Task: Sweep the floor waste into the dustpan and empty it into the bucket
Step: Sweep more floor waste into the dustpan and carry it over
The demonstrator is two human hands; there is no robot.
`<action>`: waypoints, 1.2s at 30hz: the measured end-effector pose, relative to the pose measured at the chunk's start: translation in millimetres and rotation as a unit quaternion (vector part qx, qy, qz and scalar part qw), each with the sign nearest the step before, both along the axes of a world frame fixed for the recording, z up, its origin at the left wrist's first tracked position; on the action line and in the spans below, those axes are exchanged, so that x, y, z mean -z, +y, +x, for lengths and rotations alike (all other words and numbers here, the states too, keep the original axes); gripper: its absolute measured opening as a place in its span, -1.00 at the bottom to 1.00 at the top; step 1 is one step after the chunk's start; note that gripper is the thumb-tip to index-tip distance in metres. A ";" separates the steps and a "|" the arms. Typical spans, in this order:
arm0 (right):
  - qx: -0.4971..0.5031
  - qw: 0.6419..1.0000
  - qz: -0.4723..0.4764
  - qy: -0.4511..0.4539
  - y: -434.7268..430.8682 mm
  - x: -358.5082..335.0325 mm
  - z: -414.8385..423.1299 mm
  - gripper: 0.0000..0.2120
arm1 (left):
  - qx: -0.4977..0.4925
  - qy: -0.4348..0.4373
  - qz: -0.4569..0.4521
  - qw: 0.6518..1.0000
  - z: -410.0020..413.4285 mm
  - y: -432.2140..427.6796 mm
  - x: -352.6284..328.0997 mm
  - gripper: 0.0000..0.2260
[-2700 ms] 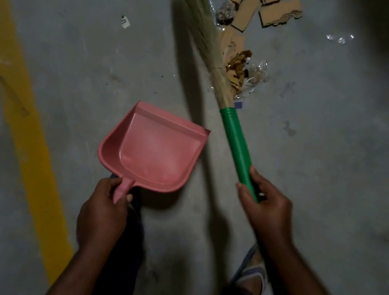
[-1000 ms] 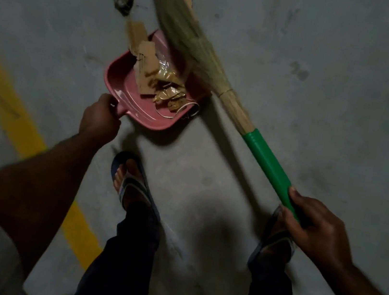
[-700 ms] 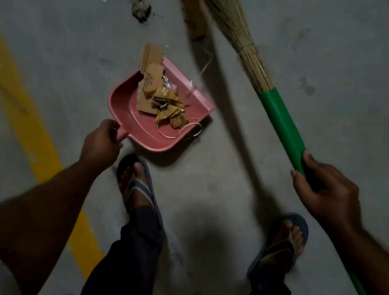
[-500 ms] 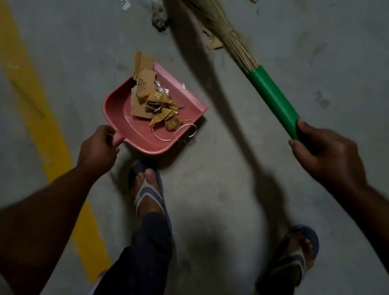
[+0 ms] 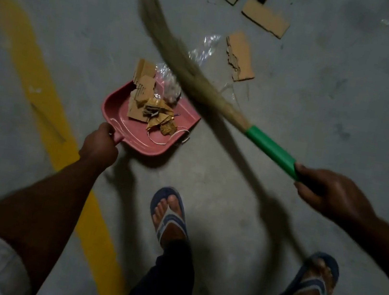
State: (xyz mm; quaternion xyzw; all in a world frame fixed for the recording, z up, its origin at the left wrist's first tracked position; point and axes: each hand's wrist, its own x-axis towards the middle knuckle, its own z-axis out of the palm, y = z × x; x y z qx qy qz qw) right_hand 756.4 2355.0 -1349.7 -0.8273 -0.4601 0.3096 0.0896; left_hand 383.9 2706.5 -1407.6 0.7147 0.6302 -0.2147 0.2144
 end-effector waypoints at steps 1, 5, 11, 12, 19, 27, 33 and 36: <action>0.001 1.000 0.027 -0.006 -12.7 -7.0 -9.6 -0.55 | 0.004 -0.001 0.000 1.000 0.0 5.5 -0.5 -0.70; 0.074 0.992 0.085 -0.059 -38.3 -19.4 -22.5 -0.57 | 0.030 -0.010 0.002 0.999 0.8 21.7 0.0 -0.75; 0.119 0.989 0.000 -0.087 -11.5 16.1 -6.7 -0.52 | 0.046 -0.003 0.011 0.999 -6.7 29.4 3.1 -0.72; 0.110 0.990 -0.024 -0.079 -9.1 23.2 -10.9 -0.50 | 0.051 -0.006 0.008 0.999 -5.9 28.4 4.0 -0.71; 0.081 0.996 0.036 -0.004 -31.7 48.9 -70.8 -0.58 | 0.076 -0.011 0.000 0.997 6.9 21.0 13.2 -0.62; 0.055 0.995 0.084 -0.014 -81.6 22.6 -96.8 -0.54 | 0.055 -0.016 0.001 0.998 6.0 7.6 14.3 -0.61; 0.143 0.985 0.065 -0.072 -79.8 23.8 -46.3 -0.59 | 0.065 -0.011 0.007 0.998 -5.8 -3.2 6.8 -0.64; 0.133 0.987 0.020 -0.087 -62.5 36.3 -25.2 -0.57 | 0.066 -0.006 0.008 0.998 -4.1 -7.2 5.3 -0.64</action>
